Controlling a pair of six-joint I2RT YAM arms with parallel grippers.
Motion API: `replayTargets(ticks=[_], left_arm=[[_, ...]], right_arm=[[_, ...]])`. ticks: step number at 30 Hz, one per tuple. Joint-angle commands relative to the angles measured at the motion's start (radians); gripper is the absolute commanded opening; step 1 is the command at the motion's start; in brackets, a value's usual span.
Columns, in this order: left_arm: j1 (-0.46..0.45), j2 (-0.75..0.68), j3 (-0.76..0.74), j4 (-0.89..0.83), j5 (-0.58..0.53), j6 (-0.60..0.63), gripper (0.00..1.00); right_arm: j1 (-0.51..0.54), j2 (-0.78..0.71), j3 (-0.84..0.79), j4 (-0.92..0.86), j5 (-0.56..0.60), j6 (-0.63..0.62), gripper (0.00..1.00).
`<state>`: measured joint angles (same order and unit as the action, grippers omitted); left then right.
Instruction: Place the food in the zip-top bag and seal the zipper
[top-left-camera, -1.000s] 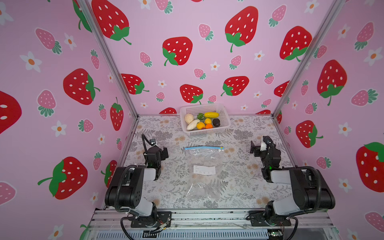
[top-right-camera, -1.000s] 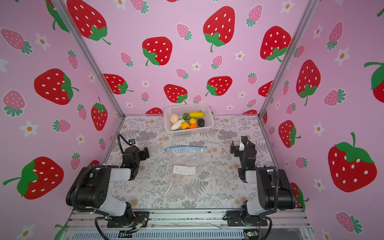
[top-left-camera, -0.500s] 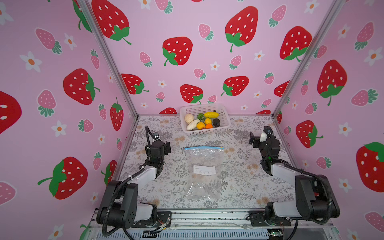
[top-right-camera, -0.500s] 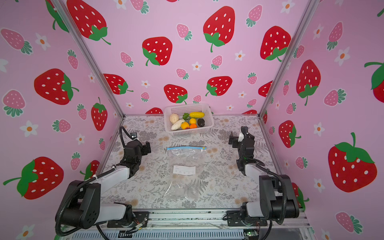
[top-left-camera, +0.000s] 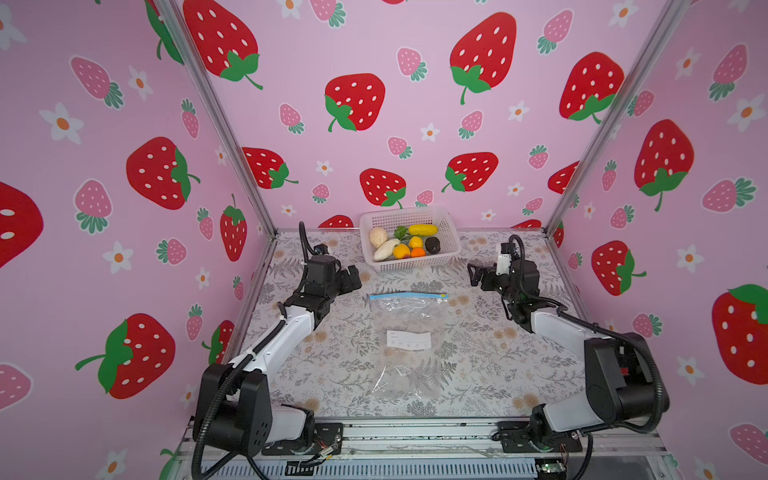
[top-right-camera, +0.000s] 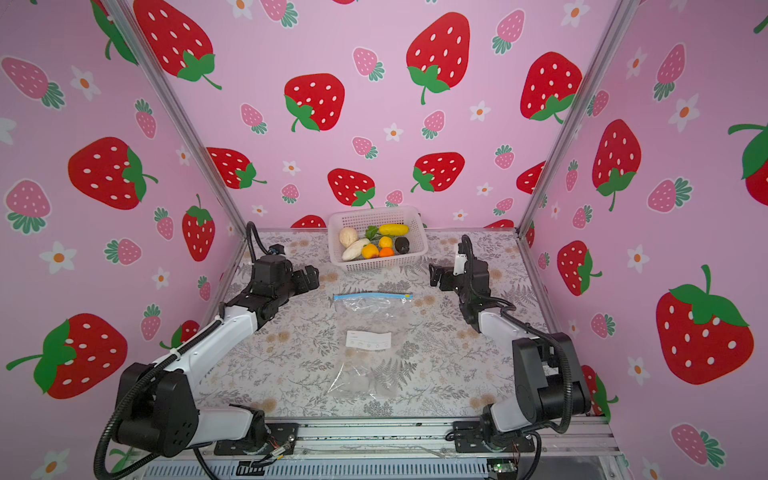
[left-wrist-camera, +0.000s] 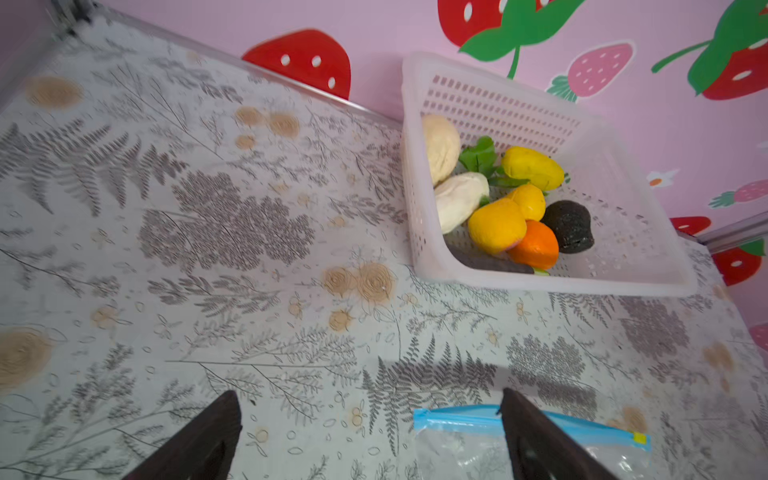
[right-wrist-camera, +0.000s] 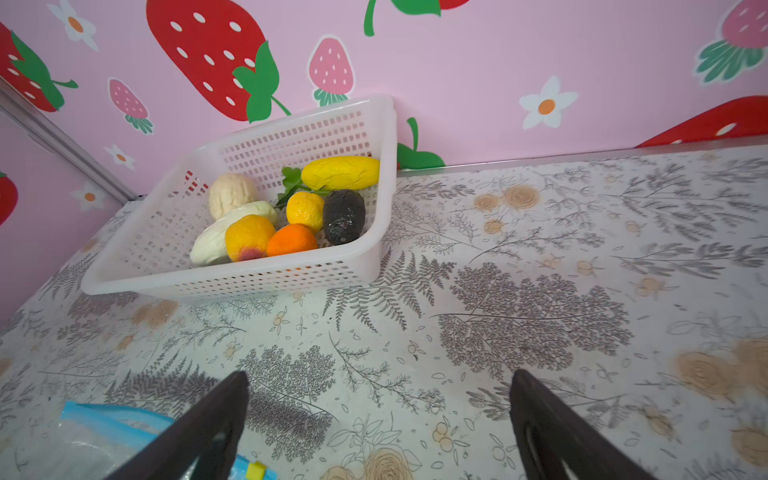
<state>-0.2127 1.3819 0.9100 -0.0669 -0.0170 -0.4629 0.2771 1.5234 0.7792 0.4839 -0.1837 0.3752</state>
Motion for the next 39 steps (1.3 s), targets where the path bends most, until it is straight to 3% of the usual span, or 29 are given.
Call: replayTargets(ticks=[1, 12, 23, 39], left_arm=[[-0.004, 0.059, 0.077, -0.012, 0.111, -0.106, 0.99], [0.015, 0.411, 0.389, -0.012, 0.206, -0.140, 0.99], [0.022, 0.663, 0.666, -0.032, 0.238, -0.156, 0.99], [0.016, 0.821, 0.879, -0.051, 0.333, -0.140, 0.99]], right_arm=[[-0.003, 0.078, 0.092, -0.060, -0.107, 0.099, 0.99], [-0.011, 0.334, 0.387, -0.095, -0.072, 0.110, 0.99], [-0.035, 0.586, 0.646, -0.086, -0.226, 0.191, 0.98], [-0.033, 0.675, 0.731, -0.008, -0.424, 0.160, 0.62]])
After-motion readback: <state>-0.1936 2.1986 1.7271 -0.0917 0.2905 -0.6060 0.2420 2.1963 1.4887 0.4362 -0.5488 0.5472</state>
